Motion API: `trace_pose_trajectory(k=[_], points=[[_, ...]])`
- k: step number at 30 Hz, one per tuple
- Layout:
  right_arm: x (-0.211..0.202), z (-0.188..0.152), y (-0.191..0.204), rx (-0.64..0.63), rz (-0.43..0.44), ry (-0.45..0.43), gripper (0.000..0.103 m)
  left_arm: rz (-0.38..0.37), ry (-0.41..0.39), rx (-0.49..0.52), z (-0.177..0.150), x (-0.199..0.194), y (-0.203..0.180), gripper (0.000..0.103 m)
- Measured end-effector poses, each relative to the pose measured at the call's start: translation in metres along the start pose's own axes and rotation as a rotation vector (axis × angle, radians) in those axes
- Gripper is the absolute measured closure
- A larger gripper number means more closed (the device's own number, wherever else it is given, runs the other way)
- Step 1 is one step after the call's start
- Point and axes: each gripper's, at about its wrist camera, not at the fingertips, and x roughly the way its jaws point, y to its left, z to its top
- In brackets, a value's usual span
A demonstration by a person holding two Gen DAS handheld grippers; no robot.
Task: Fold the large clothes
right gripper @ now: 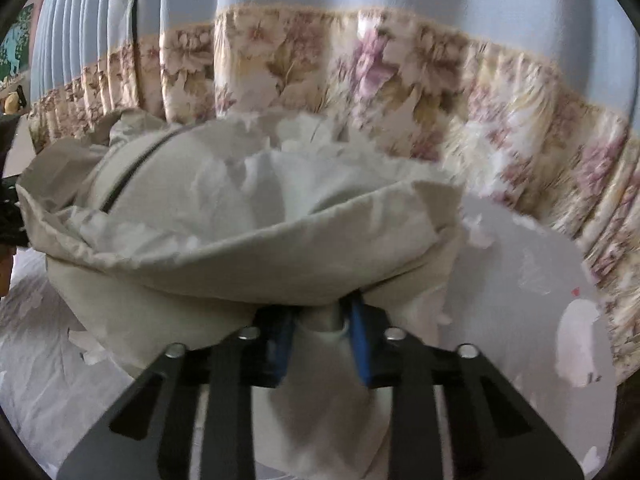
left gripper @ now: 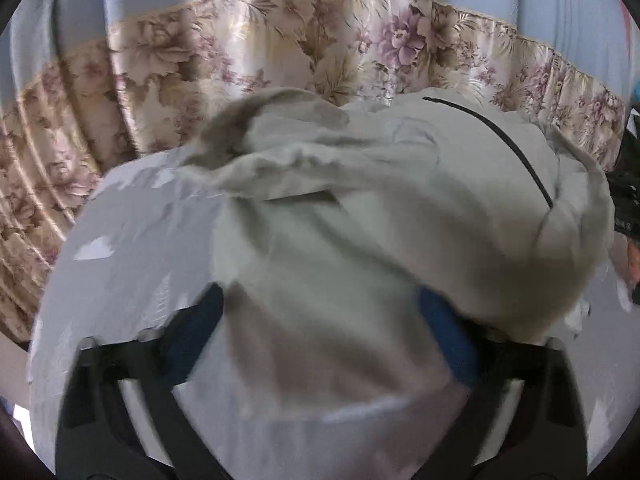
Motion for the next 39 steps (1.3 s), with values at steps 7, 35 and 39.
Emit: trace_pose_trajectory(k=[7,35,39], points=[[-0.056,0.017,-0.002,0.043,-0.039,-0.159,0.103,0.010,-0.041,-0.070,0.034,0.003,0.009,0.099],[0.081,0.076,-0.120,0.501,-0.055,0.175,0.058,0.185,0.018,-0.129,0.070,0.021,0.047,0.030],[0.045,0.080,-0.097,0.399,0.056,0.094,0.053,0.113,-0.046,-0.082,0.084,0.000,0.027,0.014]])
